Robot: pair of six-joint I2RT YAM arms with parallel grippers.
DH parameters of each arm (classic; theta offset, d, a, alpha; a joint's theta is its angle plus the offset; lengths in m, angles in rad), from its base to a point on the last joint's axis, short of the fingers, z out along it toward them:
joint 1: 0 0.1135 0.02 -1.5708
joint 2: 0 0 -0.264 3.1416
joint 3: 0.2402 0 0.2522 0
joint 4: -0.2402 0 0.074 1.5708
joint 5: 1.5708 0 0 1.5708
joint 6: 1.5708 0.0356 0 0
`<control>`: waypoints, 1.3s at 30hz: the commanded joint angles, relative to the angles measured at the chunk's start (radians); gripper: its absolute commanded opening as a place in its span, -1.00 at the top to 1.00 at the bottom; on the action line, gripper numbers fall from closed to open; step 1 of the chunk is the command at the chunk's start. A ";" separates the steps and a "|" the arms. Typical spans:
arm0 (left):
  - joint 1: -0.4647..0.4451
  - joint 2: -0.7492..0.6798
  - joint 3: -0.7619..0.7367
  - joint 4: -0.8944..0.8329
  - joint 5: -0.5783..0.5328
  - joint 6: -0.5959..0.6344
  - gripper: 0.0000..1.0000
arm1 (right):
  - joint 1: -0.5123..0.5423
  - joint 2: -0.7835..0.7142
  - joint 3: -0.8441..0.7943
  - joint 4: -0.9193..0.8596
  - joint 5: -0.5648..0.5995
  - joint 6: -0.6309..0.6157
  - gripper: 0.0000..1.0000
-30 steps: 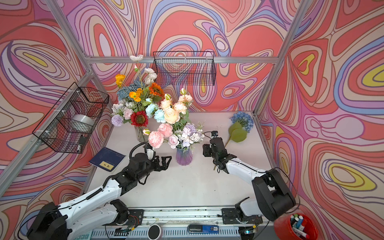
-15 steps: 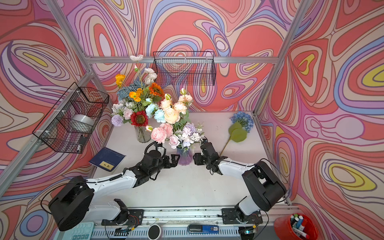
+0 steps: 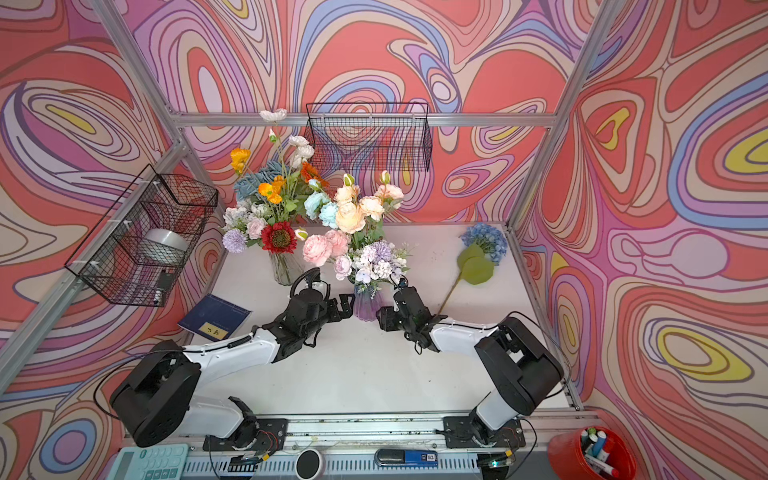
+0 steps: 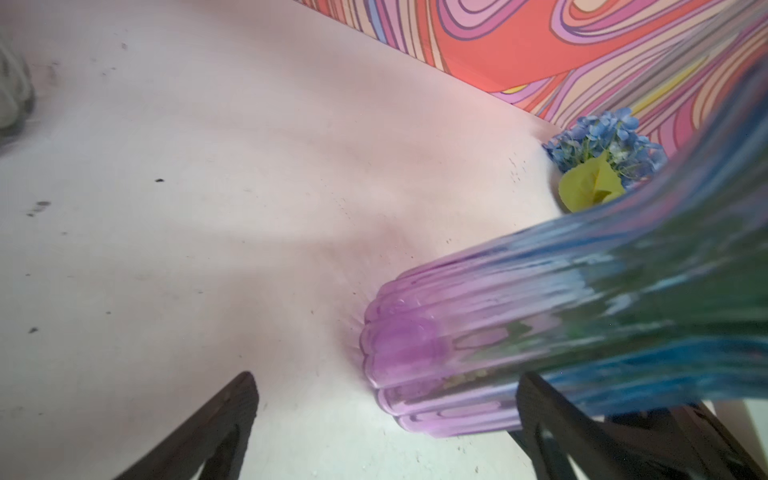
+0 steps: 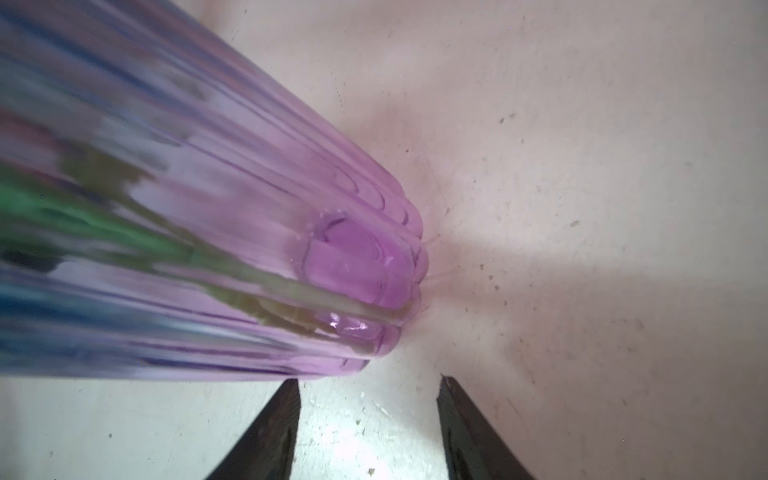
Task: Arrange the flowers into the vase
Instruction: 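Lower both grippers to the vase base and close around it, then hold the vase with the left gripper while the right moves to the hydrangea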
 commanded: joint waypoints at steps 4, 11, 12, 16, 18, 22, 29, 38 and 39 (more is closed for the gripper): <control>0.010 -0.158 -0.034 -0.156 -0.026 0.064 -1.00 | 0.034 0.035 0.076 0.025 -0.041 -0.002 -0.10; -0.078 -0.383 -0.119 -0.225 -0.023 0.149 -1.00 | 0.053 -0.095 0.113 -0.129 -0.042 -0.022 -0.11; -0.099 -0.399 -0.118 -0.219 -0.043 0.154 -1.00 | 0.052 -0.118 0.124 -0.178 -0.029 -0.037 -0.14; -0.195 -0.389 -0.102 -0.141 -0.126 0.202 -1.00 | 0.045 -0.184 0.167 -0.387 0.079 -0.114 -0.25; -0.240 -0.346 -0.034 -0.104 -0.166 0.233 -1.00 | 0.022 -0.203 0.188 -0.475 0.114 -0.139 -0.28; -0.272 -0.256 0.020 -0.011 -0.215 0.247 -1.00 | -0.047 -0.270 0.199 -0.544 0.100 -0.152 -0.28; -0.273 -0.151 0.132 0.044 -0.208 0.281 -1.00 | -0.100 -0.390 0.207 -0.597 0.168 -0.196 -0.29; -0.273 -0.073 0.238 -0.004 -0.299 0.330 -1.00 | -0.233 -0.496 0.151 -0.522 0.220 -0.184 -0.29; -0.273 -0.060 0.252 -0.011 -0.311 0.340 -1.00 | -0.240 -0.504 0.145 -0.512 0.232 -0.185 -0.29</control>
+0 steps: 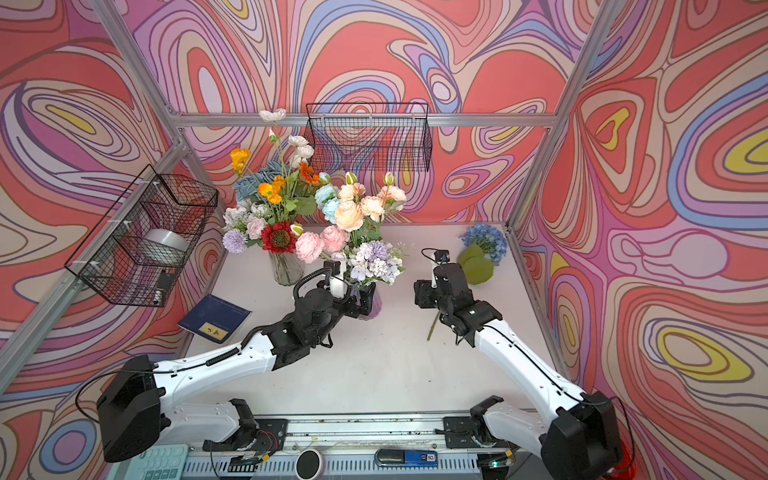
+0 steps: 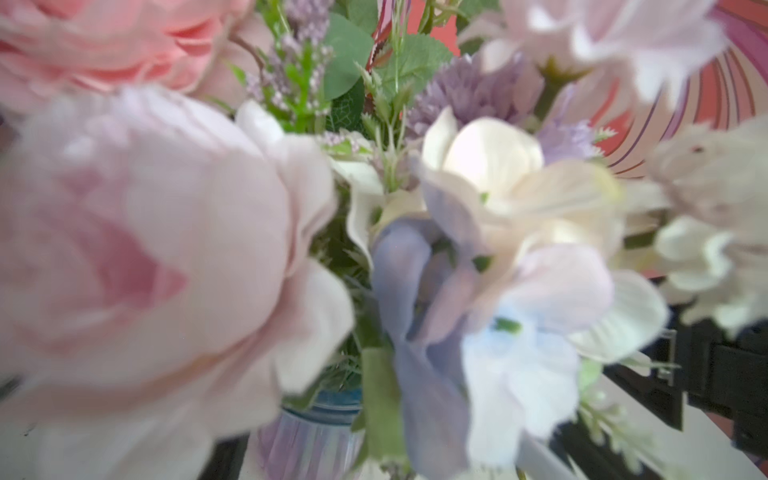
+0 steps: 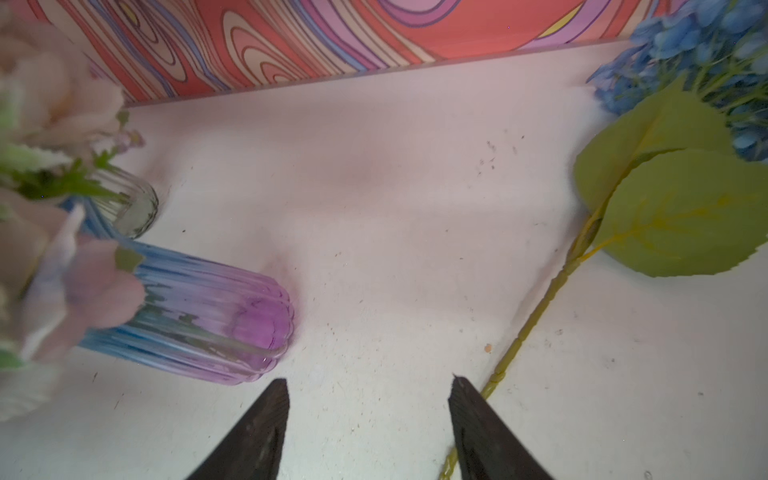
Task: Arrange the flowers into the vase
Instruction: 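Hold the vase with the left gripper while the right moves to the hydrangea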
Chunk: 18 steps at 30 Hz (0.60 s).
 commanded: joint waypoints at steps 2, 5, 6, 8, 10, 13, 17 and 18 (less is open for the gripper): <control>0.001 0.051 0.072 -0.014 -0.072 0.055 -1.00 | -0.038 -0.035 -0.030 0.050 0.064 -0.008 -0.29; 0.001 0.087 0.102 -0.021 -0.086 0.071 -1.00 | -0.090 -0.038 -0.042 0.071 0.060 0.003 -0.29; 0.003 0.098 0.110 -0.025 -0.092 0.073 -1.00 | -0.110 -0.035 -0.045 0.079 0.050 0.011 -0.29; 0.006 0.111 0.122 -0.035 -0.101 0.065 -1.00 | -0.151 -0.028 -0.052 0.099 0.029 0.029 -0.29; 0.011 0.113 0.123 -0.031 -0.107 0.058 -0.98 | -0.185 -0.017 -0.057 0.112 0.010 0.049 -0.29; 0.020 0.107 0.111 -0.004 -0.113 0.059 -0.84 | -0.212 -0.003 -0.073 0.147 -0.007 0.062 -0.29; 0.031 0.096 0.107 0.041 -0.111 0.085 -0.61 | -0.220 0.023 -0.076 0.162 -0.013 0.062 -0.28; 0.031 0.092 0.106 0.055 -0.109 0.095 -0.53 | -0.219 0.030 -0.076 0.163 -0.012 0.061 -0.27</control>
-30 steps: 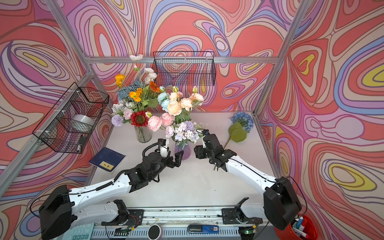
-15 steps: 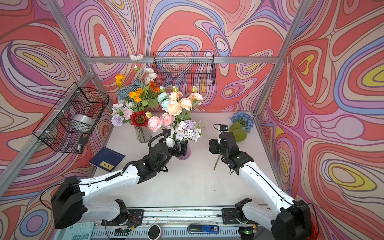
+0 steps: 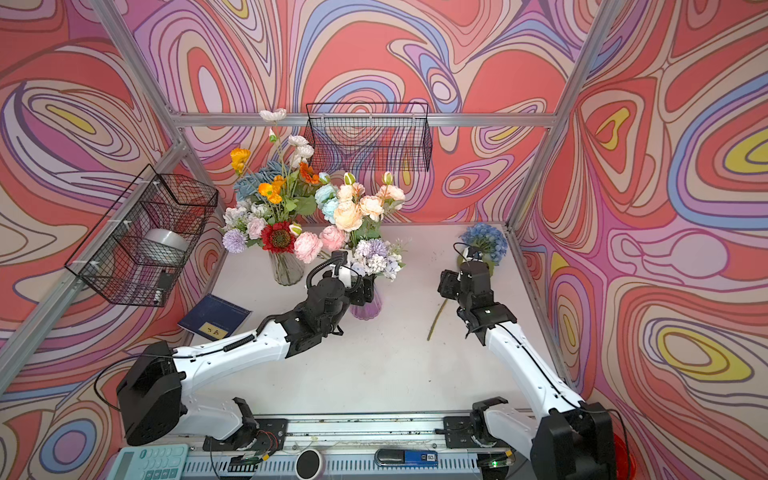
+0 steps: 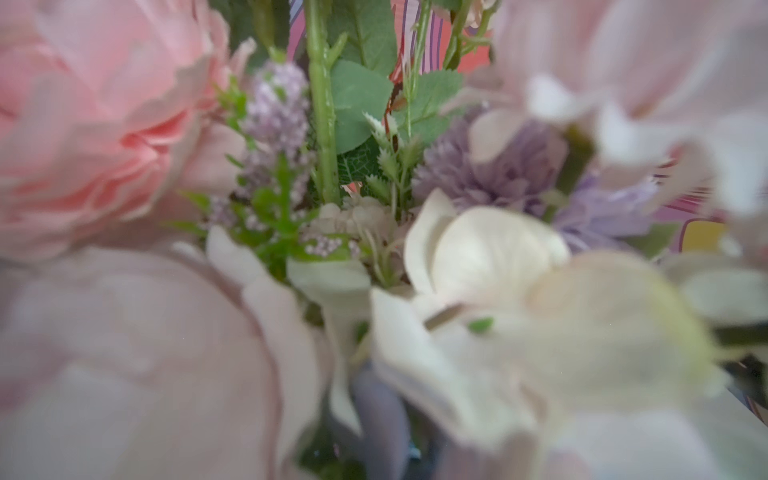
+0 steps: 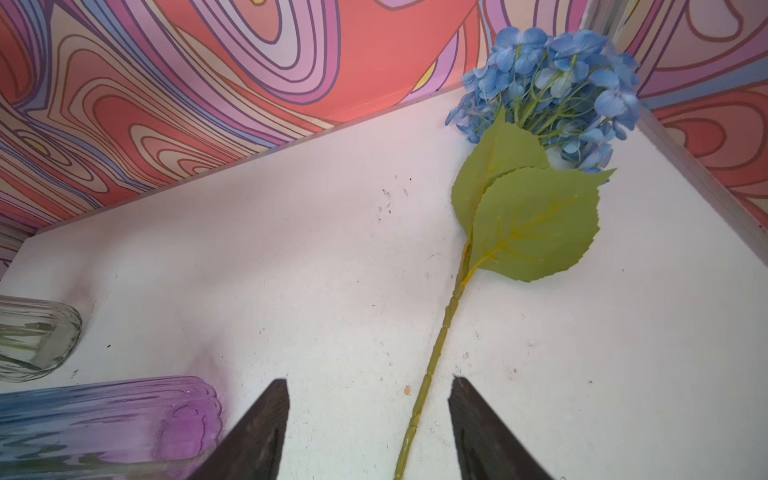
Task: Arrange the flowers into the vase
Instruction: 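Hold the vase with the left gripper while the right moves to the hydrangea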
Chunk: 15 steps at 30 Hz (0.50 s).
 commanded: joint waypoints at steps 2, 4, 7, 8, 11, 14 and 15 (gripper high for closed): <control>0.010 -0.019 0.000 0.082 -0.020 0.053 -0.41 | -0.008 0.031 -0.015 0.038 -0.016 0.009 -0.28; 0.010 -0.029 -0.007 0.112 -0.020 0.065 -0.31 | -0.015 0.046 -0.022 0.044 -0.015 0.014 -0.28; 0.011 -0.041 -0.014 0.146 -0.023 0.071 -0.21 | -0.030 0.073 -0.034 0.054 -0.029 0.031 -0.27; 0.012 -0.045 -0.015 0.157 -0.024 0.074 -0.18 | -0.037 0.086 -0.034 0.054 -0.032 0.039 -0.27; 0.012 -0.058 -0.016 0.182 -0.032 0.084 -0.14 | -0.059 0.116 -0.038 0.051 -0.050 0.061 -0.27; 0.012 -0.083 -0.019 0.204 -0.045 0.104 -0.14 | -0.073 0.134 -0.044 0.053 -0.054 0.070 -0.26; 0.013 -0.093 -0.020 0.211 -0.054 0.108 -0.14 | -0.081 0.141 -0.044 0.050 -0.055 0.072 -0.26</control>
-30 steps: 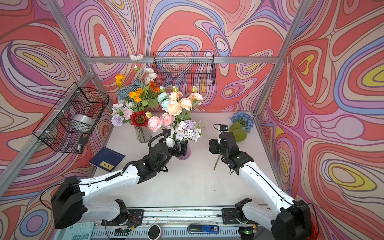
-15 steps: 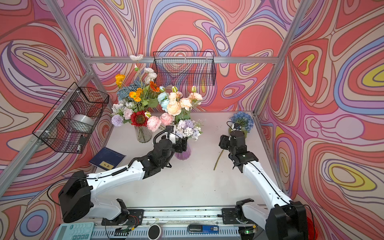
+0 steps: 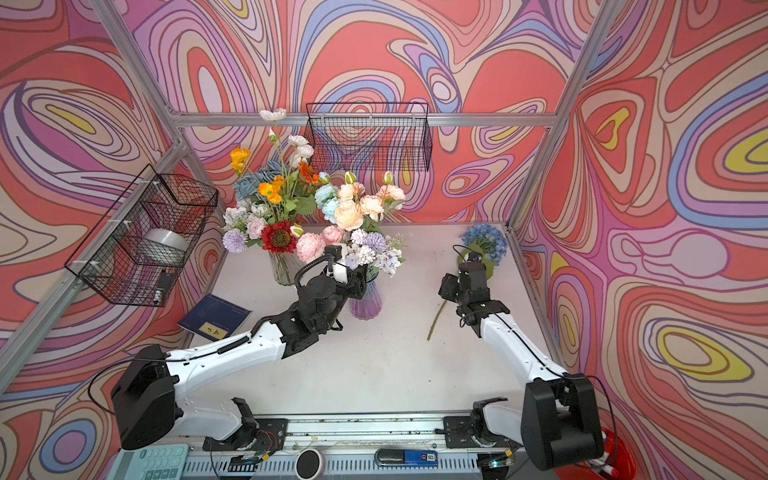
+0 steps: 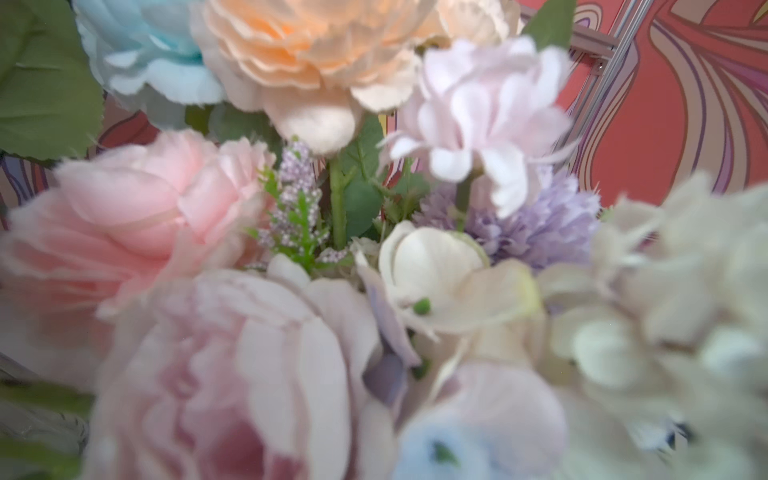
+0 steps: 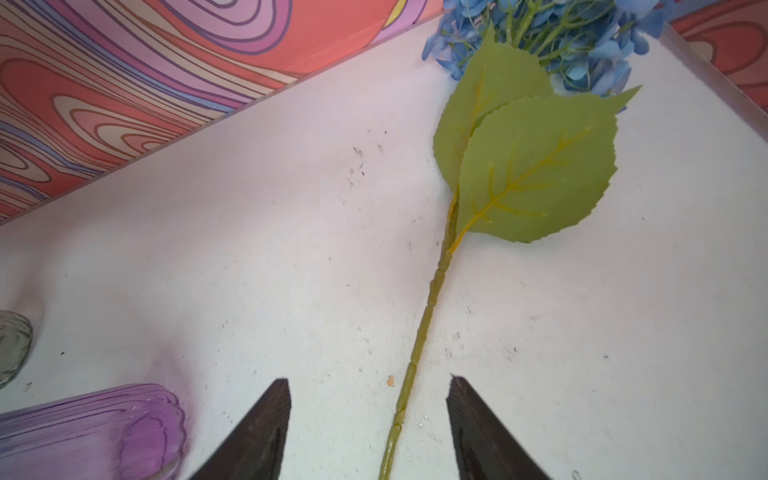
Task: Arrange the flowers into the vase
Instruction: 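Hold the vase with the left gripper while the right moves to the hydrangea, then close the right gripper on the blue hydrangea stem below its leaves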
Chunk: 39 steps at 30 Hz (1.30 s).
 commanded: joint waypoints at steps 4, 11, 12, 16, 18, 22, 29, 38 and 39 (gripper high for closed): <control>0.022 -0.087 -0.039 0.100 -0.052 0.032 -0.17 | -0.054 0.038 -0.019 -0.007 -0.039 0.051 -0.26; 0.031 -0.108 -0.081 0.083 -0.086 -0.015 -0.21 | -0.142 0.107 -0.035 0.015 -0.118 0.116 -0.24; 0.033 -0.114 -0.087 0.082 -0.090 -0.020 -0.22 | -0.150 0.126 -0.033 0.020 -0.130 0.124 -0.23; 0.036 -0.131 -0.112 0.087 -0.109 -0.031 -0.23 | -0.157 0.215 -0.016 0.075 -0.154 0.138 -0.20; 0.038 -0.135 -0.117 0.085 -0.113 -0.034 -0.24 | -0.160 0.261 0.001 0.107 -0.153 0.139 -0.19; 0.037 -0.140 -0.126 0.090 -0.128 -0.037 -0.25 | -0.170 0.372 0.061 0.151 -0.168 0.154 -0.16; 0.043 -0.164 -0.158 0.105 -0.137 -0.042 -0.25 | -0.183 0.500 0.150 0.195 -0.164 0.197 0.02; 0.055 -0.191 -0.178 0.100 -0.140 -0.048 -0.26 | -0.185 0.613 0.206 0.251 -0.192 0.249 0.53; 0.057 -0.192 -0.179 0.101 -0.140 -0.050 -0.26 | -0.184 0.617 0.210 0.251 -0.193 0.250 0.56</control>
